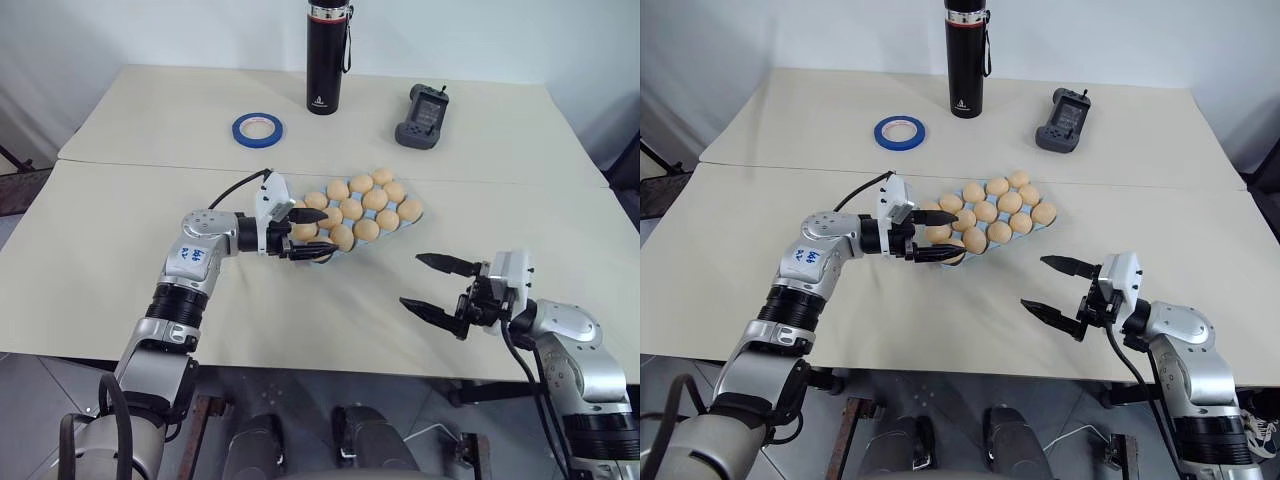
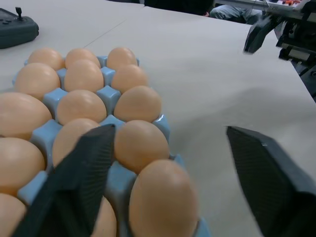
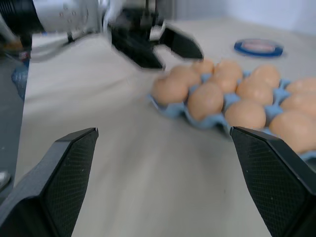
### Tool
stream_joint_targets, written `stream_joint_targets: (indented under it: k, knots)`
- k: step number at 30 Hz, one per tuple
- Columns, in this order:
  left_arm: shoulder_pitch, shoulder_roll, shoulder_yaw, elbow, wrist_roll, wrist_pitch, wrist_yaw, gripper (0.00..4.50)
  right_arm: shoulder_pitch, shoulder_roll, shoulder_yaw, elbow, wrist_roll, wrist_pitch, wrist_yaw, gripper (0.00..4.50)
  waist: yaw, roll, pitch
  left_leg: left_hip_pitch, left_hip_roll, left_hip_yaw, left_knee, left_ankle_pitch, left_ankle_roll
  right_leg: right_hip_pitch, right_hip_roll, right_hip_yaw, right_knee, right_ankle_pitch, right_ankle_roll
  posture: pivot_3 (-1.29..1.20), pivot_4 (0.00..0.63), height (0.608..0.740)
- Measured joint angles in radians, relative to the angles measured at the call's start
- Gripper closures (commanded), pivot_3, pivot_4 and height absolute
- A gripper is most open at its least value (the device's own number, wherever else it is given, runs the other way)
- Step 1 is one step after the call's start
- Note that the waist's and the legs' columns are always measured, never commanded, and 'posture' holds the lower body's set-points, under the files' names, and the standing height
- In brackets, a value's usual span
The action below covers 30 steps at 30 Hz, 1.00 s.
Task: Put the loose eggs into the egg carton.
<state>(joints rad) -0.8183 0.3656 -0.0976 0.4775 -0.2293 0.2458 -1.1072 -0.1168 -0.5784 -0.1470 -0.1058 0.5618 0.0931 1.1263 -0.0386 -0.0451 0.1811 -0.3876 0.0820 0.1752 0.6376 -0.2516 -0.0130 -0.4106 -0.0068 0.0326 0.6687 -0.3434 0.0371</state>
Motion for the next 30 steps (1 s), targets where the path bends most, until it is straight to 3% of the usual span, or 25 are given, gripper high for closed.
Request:
stream_joint_targets:
  k: [11, 17, 25, 30]
  knots:
    - [0.014, 0.032, 0.055, -0.127, -0.063, 0.113, 0.035, 0.01, -0.053, 0.038, -0.016, 0.059, 0.027, -0.026, 0.002, 0.00, -0.004, 0.000, 0.000, 0.000, 0.000, 0.000, 0.000, 0.000, 0.000, 0.000, 0.000, 0.000, 0.002, 0.000, 0.000, 0.00, 0.150, 0.740]
    - [0.105, 0.117, 0.130, -0.244, -0.154, 0.220, 0.021, 0.01, -0.075, 0.042, -0.013, 0.079, 0.020, -0.027, 0.007, 0.00, -0.021, 0.001, 0.000, 0.001, 0.000, 0.000, 0.000, 0.001, -0.001, 0.000, 0.000, 0.000, 0.004, -0.001, 0.000, 0.00, 0.150, 0.740]
    - [0.385, 0.345, 0.223, -0.345, -0.172, 0.201, -0.043, 0.01, -0.207, 0.001, 0.015, 0.209, -0.013, -0.027, 0.102, 0.00, -0.035, 0.001, 0.001, 0.002, 0.000, -0.001, 0.000, 0.002, 0.000, 0.000, -0.002, 0.000, 0.006, -0.001, -0.002, 0.00, 0.150, 0.740]
    - [0.421, 0.362, 0.259, -0.349, -0.179, 0.189, -0.040, 0.01, -0.303, -0.008, 0.039, 0.314, -0.039, -0.032, 0.166, 0.00, -0.025, 0.002, 0.001, 0.002, 0.000, -0.002, 0.000, 0.001, 0.002, 0.000, -0.002, -0.002, 0.005, -0.001, -0.003, 0.00, 0.150, 0.740]
